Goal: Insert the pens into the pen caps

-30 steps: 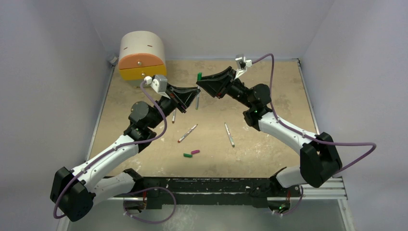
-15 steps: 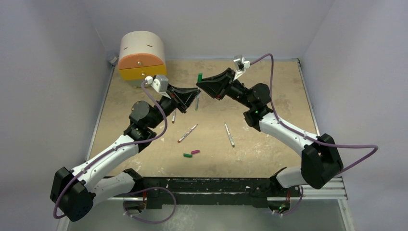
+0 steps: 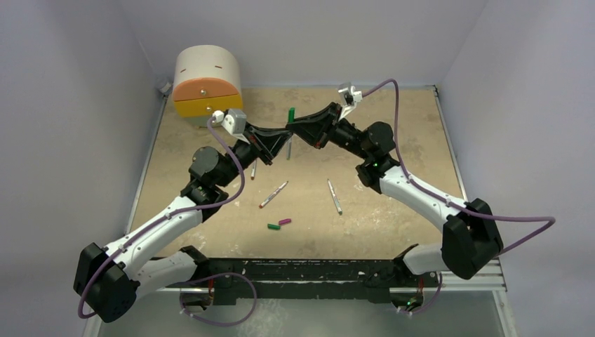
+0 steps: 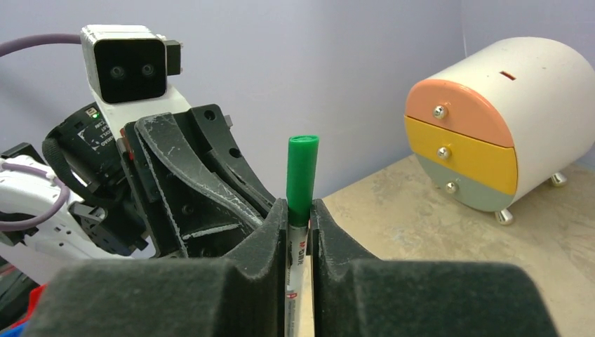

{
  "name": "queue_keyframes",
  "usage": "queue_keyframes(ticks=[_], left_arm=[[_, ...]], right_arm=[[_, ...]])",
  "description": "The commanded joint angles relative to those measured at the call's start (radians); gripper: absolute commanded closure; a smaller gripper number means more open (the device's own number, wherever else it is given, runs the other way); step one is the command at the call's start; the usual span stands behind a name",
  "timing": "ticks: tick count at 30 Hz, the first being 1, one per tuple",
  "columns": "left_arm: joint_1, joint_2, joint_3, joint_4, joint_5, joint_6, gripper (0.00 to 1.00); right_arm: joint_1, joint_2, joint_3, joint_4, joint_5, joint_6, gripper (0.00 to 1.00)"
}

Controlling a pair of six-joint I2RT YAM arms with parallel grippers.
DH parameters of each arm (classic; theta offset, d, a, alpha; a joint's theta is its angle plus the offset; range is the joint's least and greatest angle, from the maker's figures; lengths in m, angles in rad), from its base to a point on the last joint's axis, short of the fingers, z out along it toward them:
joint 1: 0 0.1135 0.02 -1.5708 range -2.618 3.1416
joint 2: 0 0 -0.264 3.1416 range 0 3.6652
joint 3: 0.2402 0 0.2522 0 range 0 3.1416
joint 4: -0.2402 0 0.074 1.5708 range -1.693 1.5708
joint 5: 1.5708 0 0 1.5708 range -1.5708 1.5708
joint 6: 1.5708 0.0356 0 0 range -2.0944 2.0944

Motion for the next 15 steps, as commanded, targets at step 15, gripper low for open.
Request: queue_keyframes(ticks=[15], left_arm=[[-0.004,-0.027,0.06,0.069,0.045,0.005,0.68]], right_arm=[[-0.008,-0.001,-0.006,0.083,-0.041,0.062,1.0]])
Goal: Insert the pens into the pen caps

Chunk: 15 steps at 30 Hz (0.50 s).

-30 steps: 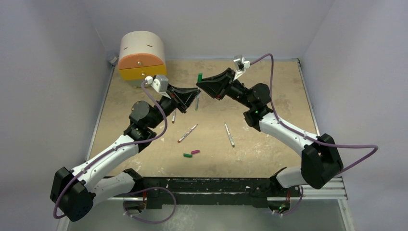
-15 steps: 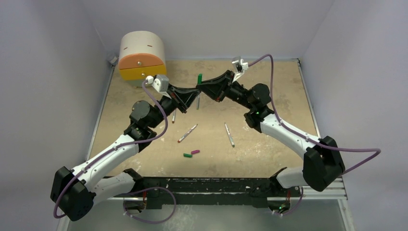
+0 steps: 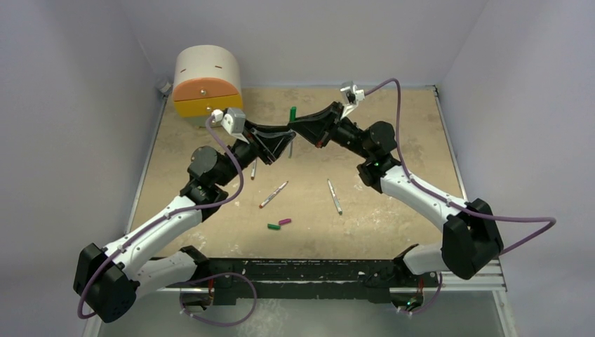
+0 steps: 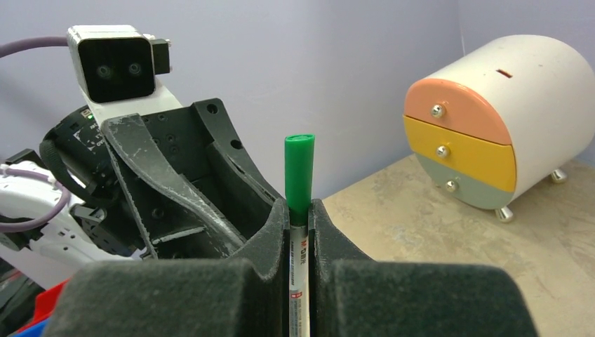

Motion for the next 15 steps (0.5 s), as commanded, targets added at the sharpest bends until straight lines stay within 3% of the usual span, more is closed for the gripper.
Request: queue_keyframes(ticks=[1,12,15], left_arm=[[-0.003,-0.032,0.051,0.052,0.028,0.009,0.67],[-0.004,-0.052,0.038,-0.032,0.087,0.065,0.63],[-0.002,-0.058,0.038,-0.058,0.082,0.081,0.57]], right_arm=[[-0.004,0.014,0.0,0.094,-0.04,0.047,1.0],[-0.003,0.029,0.009,0.217,-0.092,0.149,1.0],[-0.004,0.028,0.01,0.239,-0.107,0.17,1.0]])
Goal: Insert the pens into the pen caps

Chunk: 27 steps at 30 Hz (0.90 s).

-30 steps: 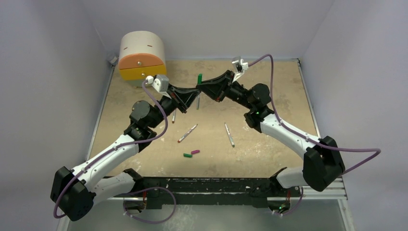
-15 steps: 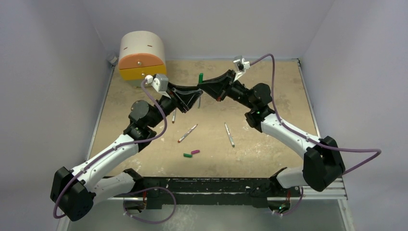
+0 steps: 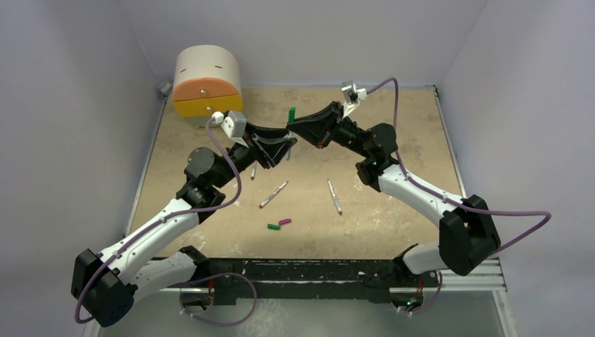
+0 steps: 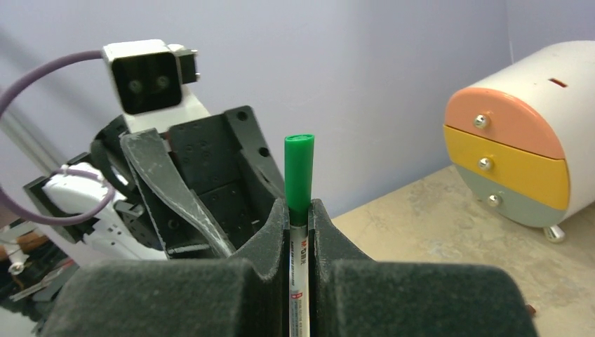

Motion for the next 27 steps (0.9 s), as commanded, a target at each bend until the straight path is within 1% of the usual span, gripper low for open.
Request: queue_keyframes(ticks=[1,4,7,10,13,14,18,19,21,22,27], left_arm=[[-0.003,-0.025,0.03,-0.031,0.019,0.046,0.52],[-0.003,-0.028,0.032,-0.044,0.004,0.059,0.47],[-0.003,-0.02,0.04,-0.044,0.013,0.062,0.47],[-0.003,-0.005,0.047,-0.024,0.029,0.055,0.54],[-0.003,0.015,0.059,0.0,0.04,0.047,0.58],[-0.003,0.024,0.064,0.008,0.045,0.045,0.6],[-0.003,0.057,0.073,0.06,0.066,0.026,0.75],[-0.004,0.066,0.074,0.069,0.072,0.021,0.81],[-0.004,0.079,0.077,0.086,0.078,0.013,0.98],[-0.004,0.082,0.077,0.089,0.081,0.01,1.0],[-0.003,0.066,0.071,0.073,0.066,0.018,1.0]], right_arm=[[-0.002,-0.005,0.012,0.125,-0.051,0.057,1.0],[-0.002,-0.008,0.015,0.14,-0.046,0.059,1.0],[-0.001,-0.01,0.018,0.149,-0.045,0.061,1.0],[-0.002,-0.008,0.015,0.156,-0.052,0.065,1.0],[0.0,-0.005,0.006,0.174,-0.067,0.082,1.0],[-0.001,-0.007,0.001,0.178,-0.067,0.083,1.0],[0.001,-0.009,-0.015,0.177,-0.069,0.084,1.0],[0.001,-0.009,-0.018,0.177,-0.07,0.085,1.0],[0.001,-0.013,-0.024,0.178,-0.067,0.083,1.0],[0.001,-0.014,-0.026,0.176,-0.065,0.082,1.0],[-0.001,-0.025,-0.025,0.158,-0.055,0.057,1.0]])
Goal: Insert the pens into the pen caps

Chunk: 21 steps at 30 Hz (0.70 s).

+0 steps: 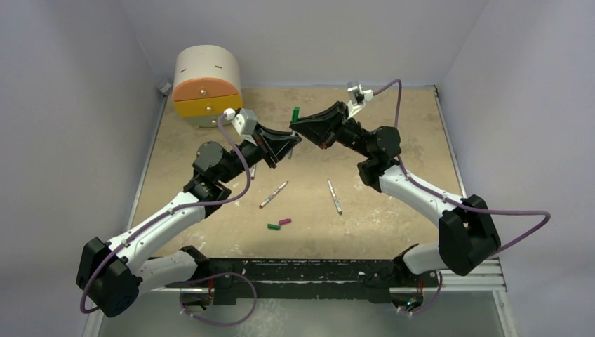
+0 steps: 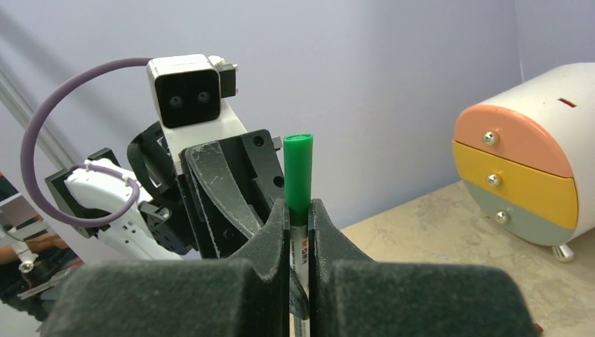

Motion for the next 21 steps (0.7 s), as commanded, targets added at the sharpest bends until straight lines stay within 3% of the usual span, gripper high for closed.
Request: queue_keyframes(ticks=[1,4,11,21], left_arm=[[0.002,-0.022,0.042,0.056,-0.011,0.013,1.0],[0.001,-0.038,0.043,0.021,-0.019,0.03,1.0],[0.001,-0.035,0.05,-0.025,-0.014,0.044,1.0],[0.001,-0.028,0.056,-0.034,-0.008,0.049,1.0]], right_arm=[[0.013,-0.03,0.002,0.034,-0.023,-0.016,0.98],[0.014,-0.066,0.01,-0.044,0.011,-0.096,0.83],[0.014,-0.128,0.04,-0.23,0.059,-0.243,0.71],[0.014,-0.144,0.043,-0.257,0.051,-0.269,0.5]])
